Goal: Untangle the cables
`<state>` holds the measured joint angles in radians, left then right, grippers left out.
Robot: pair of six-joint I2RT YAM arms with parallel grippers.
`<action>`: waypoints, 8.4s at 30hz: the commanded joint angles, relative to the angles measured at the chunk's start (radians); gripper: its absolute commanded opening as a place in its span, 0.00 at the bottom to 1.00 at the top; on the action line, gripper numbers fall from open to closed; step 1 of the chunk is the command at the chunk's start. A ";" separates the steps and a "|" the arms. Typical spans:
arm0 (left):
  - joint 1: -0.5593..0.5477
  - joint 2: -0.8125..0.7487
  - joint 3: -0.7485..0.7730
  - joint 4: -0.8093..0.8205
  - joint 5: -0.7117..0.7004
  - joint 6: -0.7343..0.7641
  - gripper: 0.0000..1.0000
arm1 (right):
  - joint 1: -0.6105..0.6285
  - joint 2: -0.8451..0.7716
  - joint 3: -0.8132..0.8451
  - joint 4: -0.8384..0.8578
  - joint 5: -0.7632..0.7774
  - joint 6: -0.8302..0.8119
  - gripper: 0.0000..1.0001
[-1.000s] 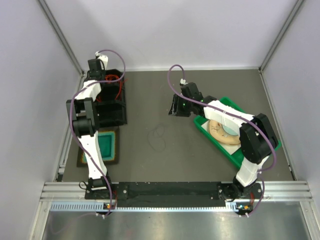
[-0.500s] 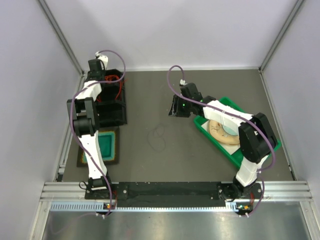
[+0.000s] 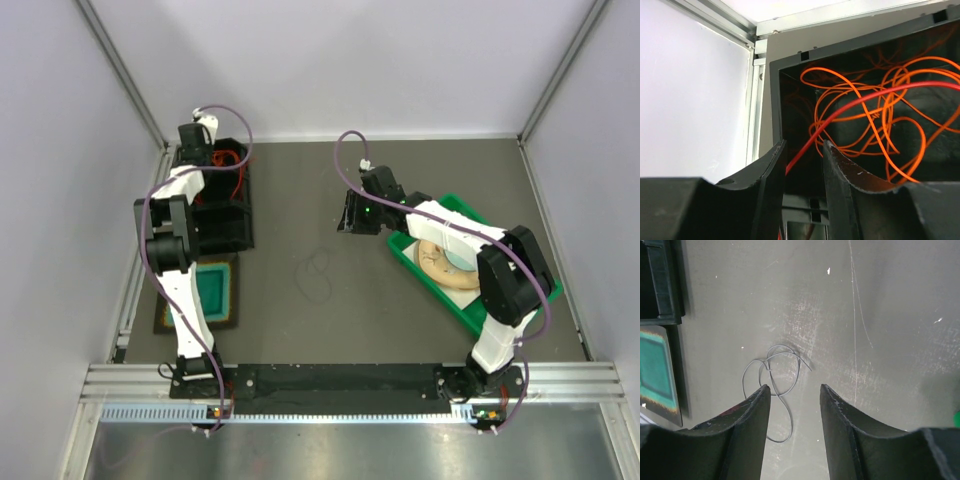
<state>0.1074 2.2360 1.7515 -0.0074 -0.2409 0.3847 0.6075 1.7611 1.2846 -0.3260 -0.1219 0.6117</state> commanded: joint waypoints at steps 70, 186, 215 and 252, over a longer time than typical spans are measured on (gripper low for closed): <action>-0.084 -0.424 -0.495 0.038 -0.276 -0.189 0.00 | 0.006 -0.014 0.007 0.047 -0.021 0.000 0.44; -0.048 -0.289 -0.230 -0.591 -0.164 -2.273 0.43 | 0.034 -0.045 -0.064 0.061 -0.035 0.000 0.43; -0.072 -0.578 -0.248 -0.611 -0.216 -2.074 0.79 | 0.038 -0.054 -0.073 0.070 -0.035 0.003 0.43; -0.164 -0.075 0.227 -0.628 0.039 -0.843 0.79 | 0.044 -0.023 -0.051 0.053 -0.028 -0.001 0.43</action>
<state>-0.0589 2.2353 2.0224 -0.6750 -0.1555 -0.4934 0.6395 1.7390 1.2171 -0.2924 -0.1532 0.6136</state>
